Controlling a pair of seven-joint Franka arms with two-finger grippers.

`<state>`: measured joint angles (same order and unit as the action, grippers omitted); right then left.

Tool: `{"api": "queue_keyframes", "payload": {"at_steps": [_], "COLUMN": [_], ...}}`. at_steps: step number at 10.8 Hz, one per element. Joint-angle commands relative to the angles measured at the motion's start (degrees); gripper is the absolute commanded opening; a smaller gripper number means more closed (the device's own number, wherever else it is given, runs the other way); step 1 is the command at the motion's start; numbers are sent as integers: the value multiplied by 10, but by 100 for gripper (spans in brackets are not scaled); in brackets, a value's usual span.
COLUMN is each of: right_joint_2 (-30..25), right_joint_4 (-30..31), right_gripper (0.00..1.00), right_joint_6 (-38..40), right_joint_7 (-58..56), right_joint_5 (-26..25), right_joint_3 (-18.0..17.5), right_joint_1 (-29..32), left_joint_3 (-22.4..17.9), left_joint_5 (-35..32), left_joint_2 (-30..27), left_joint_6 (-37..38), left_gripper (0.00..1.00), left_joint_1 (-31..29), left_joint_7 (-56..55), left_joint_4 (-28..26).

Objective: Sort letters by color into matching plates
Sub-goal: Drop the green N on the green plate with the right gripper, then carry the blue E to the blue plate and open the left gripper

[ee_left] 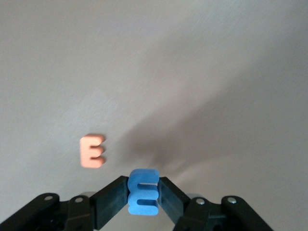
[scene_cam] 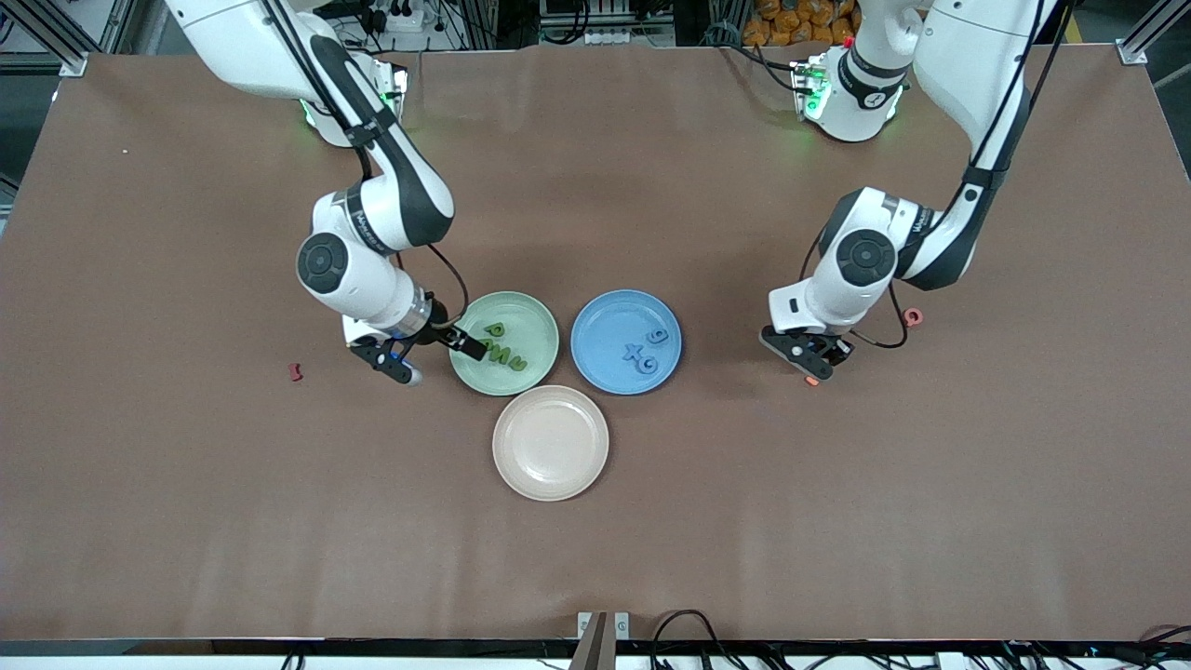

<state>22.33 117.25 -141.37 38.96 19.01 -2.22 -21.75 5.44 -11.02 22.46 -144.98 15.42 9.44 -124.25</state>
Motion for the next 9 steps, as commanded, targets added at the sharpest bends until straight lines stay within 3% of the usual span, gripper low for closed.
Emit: {"api": "queue_keyframes", "payload": {"at_steps": [1,5,7,9], "right_joint_2": [-19,-29,-38,-38], "right_joint_4": [-6,-6,-8,-10], "right_gripper": [100,100,100,100], "right_joint_6": [45,47,71,75], "right_joint_7": [-116,-240,-307,-346], "right_joint_5": [-11,-19,-20,-20], "right_joint_3": [57,123,127,159], "right_joint_1": [7,53,107,117], "left_joint_3": [-2,-2,-2,-2], "left_joint_5": [4,24,30,33], "left_joint_2": [9,33,50,69], "left_joint_6": [16,58,69,69], "left_gripper": [0,0,0,0], "left_joint_1": [44,115,152,185], "left_joint_7": [-94,-213,-289,-366], "left_joint_4": [25,82,113,139]}}
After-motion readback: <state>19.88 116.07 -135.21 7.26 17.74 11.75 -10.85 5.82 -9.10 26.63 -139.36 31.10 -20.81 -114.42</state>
